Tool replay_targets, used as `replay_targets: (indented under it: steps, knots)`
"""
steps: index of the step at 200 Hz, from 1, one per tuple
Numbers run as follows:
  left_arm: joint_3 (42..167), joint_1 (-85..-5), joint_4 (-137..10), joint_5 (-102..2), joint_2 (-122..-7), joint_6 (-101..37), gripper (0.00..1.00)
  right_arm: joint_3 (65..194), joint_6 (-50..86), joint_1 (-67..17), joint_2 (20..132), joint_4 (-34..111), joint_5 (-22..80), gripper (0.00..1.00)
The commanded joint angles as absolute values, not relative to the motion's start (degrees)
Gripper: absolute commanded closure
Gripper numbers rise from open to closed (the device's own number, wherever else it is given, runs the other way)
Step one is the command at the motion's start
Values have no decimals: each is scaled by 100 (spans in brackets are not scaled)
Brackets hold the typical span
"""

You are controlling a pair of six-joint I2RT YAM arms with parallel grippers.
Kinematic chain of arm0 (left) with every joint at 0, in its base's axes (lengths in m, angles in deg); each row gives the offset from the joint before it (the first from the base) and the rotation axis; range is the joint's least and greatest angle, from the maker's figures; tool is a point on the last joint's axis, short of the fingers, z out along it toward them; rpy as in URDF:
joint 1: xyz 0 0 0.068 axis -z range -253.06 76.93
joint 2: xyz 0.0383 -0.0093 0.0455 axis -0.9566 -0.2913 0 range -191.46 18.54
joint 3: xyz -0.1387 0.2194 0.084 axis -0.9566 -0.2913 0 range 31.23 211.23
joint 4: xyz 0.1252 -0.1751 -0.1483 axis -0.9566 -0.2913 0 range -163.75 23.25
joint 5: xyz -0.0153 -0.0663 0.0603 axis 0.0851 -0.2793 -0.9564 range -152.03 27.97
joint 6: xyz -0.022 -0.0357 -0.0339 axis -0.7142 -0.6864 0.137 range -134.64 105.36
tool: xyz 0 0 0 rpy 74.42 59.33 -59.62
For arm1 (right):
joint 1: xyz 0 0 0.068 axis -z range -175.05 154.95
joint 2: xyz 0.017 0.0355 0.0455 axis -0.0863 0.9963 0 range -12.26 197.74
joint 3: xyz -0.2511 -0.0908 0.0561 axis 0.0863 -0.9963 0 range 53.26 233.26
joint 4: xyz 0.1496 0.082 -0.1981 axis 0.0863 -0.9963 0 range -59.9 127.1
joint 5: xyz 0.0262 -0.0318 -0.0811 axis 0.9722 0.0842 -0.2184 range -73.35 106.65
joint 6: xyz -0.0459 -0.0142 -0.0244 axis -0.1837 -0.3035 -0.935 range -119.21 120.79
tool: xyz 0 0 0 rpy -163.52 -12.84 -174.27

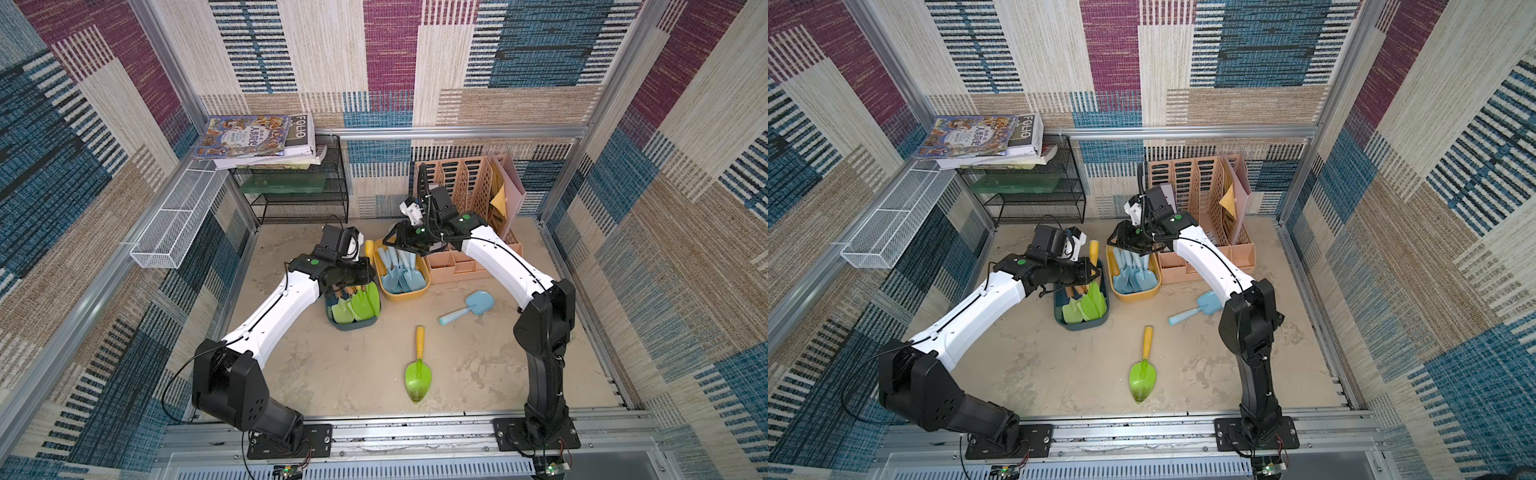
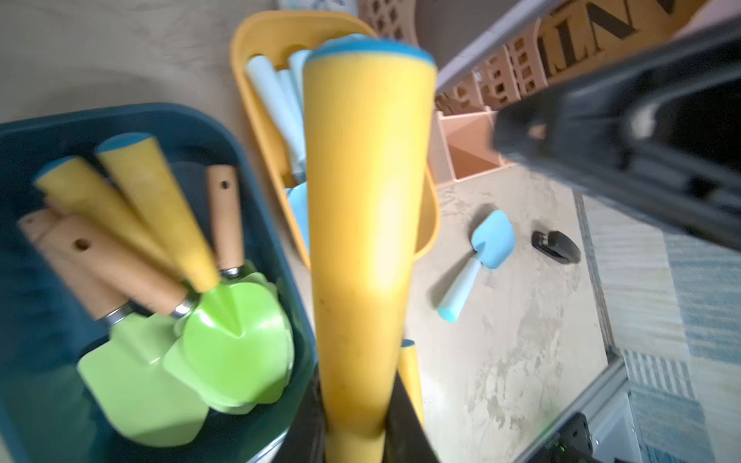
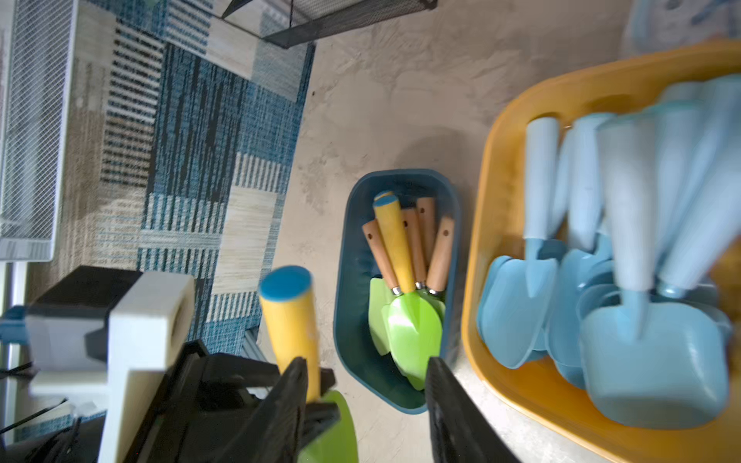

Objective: Sort the small shovels by color and place them into the storage box
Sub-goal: Place the shovel in the storage box.

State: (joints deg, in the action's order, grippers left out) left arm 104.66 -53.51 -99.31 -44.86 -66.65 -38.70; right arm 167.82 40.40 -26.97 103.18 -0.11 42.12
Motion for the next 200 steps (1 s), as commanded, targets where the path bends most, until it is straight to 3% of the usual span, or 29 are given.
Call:
replay_targets:
  steps: [1, 85, 200]
  knots:
    - [10134, -5680, -9502, -4196, -6424, -4131, 100, 16400, 4021, -2584, 10056, 18, 3715, 49]
    - [9565, -7008, -8646, -3183, -6736, -4144, 100, 15559, 4016, -2432, 9675, 327, 3837, 51]
    - [9723, -7078, -8842, -2936, -7941, -3569, 100, 15275, 3993, -2405, 9506, 351, 3677, 51]
